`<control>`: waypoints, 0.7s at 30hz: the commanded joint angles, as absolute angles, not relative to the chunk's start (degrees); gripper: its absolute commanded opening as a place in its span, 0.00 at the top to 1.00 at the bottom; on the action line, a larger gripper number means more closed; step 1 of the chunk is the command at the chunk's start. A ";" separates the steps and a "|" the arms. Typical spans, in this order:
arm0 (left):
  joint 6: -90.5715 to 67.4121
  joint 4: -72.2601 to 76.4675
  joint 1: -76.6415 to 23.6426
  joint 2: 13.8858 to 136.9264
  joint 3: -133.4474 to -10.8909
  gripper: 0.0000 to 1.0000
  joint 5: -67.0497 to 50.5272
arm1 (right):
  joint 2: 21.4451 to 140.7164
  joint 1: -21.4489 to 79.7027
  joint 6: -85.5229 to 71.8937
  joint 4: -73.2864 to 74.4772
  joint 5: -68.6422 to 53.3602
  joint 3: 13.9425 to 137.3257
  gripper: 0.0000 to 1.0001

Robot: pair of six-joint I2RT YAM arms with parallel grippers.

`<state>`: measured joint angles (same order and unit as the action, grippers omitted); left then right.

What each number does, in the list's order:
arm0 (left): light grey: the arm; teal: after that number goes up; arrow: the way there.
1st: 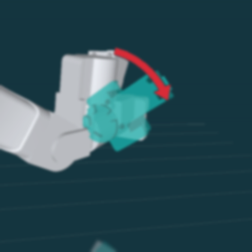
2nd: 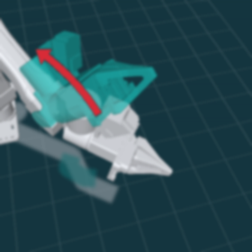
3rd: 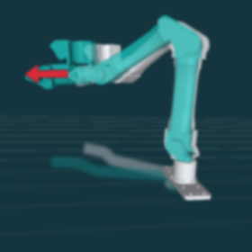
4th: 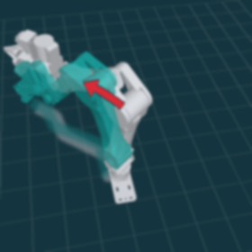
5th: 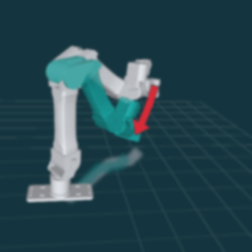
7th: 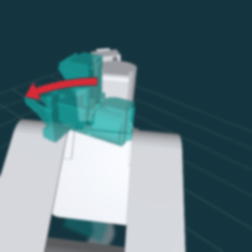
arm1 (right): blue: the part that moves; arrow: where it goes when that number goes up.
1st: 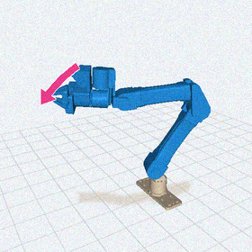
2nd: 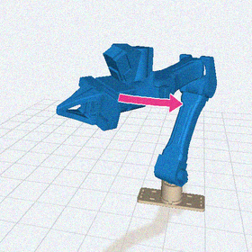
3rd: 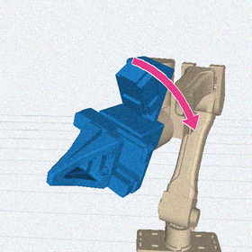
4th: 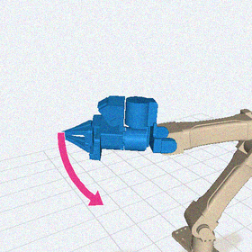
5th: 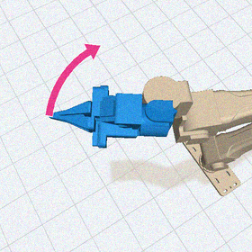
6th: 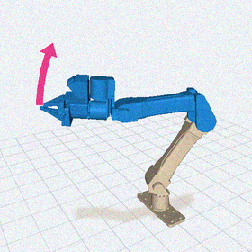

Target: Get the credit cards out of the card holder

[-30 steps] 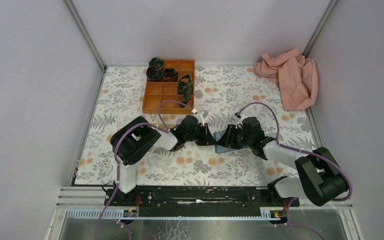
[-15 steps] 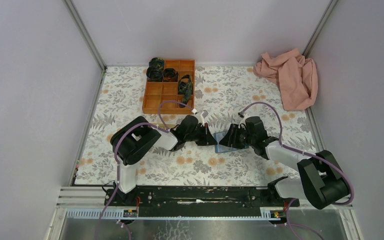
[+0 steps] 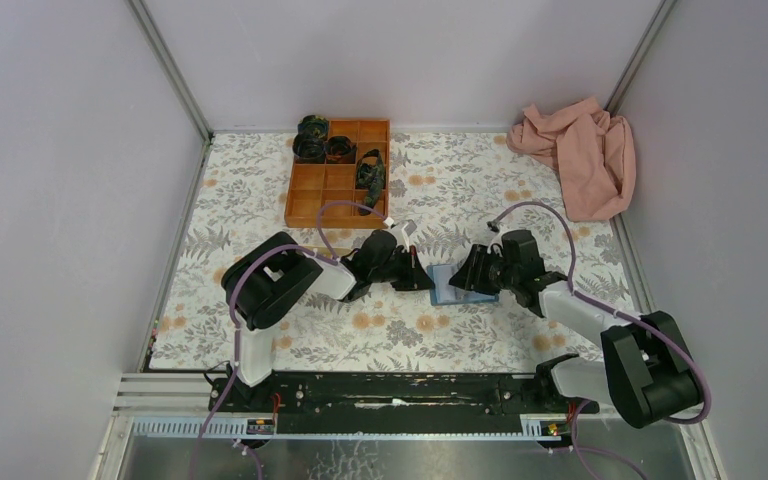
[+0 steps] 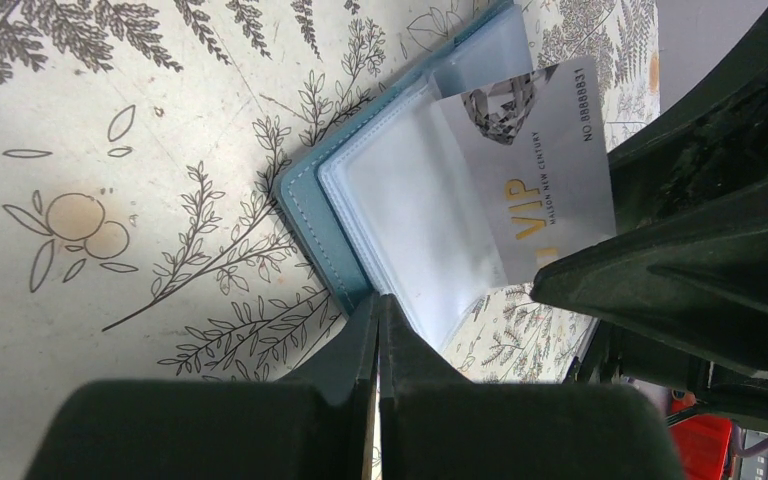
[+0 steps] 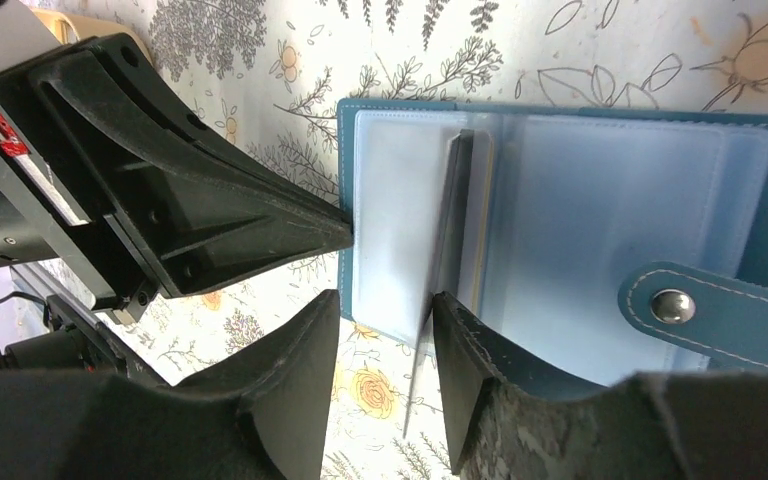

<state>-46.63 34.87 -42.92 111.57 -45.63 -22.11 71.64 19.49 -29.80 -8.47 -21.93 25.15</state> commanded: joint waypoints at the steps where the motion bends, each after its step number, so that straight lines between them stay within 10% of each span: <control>1: -45.41 31.11 -42.90 113.67 -45.88 1.00 -21.00 | 69.46 18.19 -28.04 -7.51 -21.73 27.45 0.54; 6: -45.44 31.12 -42.92 113.72 -45.91 1.00 -21.10 | 69.36 17.62 -28.12 -7.62 -21.48 26.78 0.60; 14: -45.44 31.17 -42.92 113.64 -45.94 1.00 -21.19 | 70.53 17.47 -27.76 -6.93 -18.83 26.07 0.99; 21: -45.48 30.37 -42.93 113.07 -45.84 1.00 -19.80 | 67.53 17.45 -26.41 -5.36 -18.85 26.02 1.00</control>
<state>-46.61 34.72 -42.92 111.70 -45.84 -22.15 70.46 17.69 -28.18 -6.33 -19.35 25.23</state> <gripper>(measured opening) 0.009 0.020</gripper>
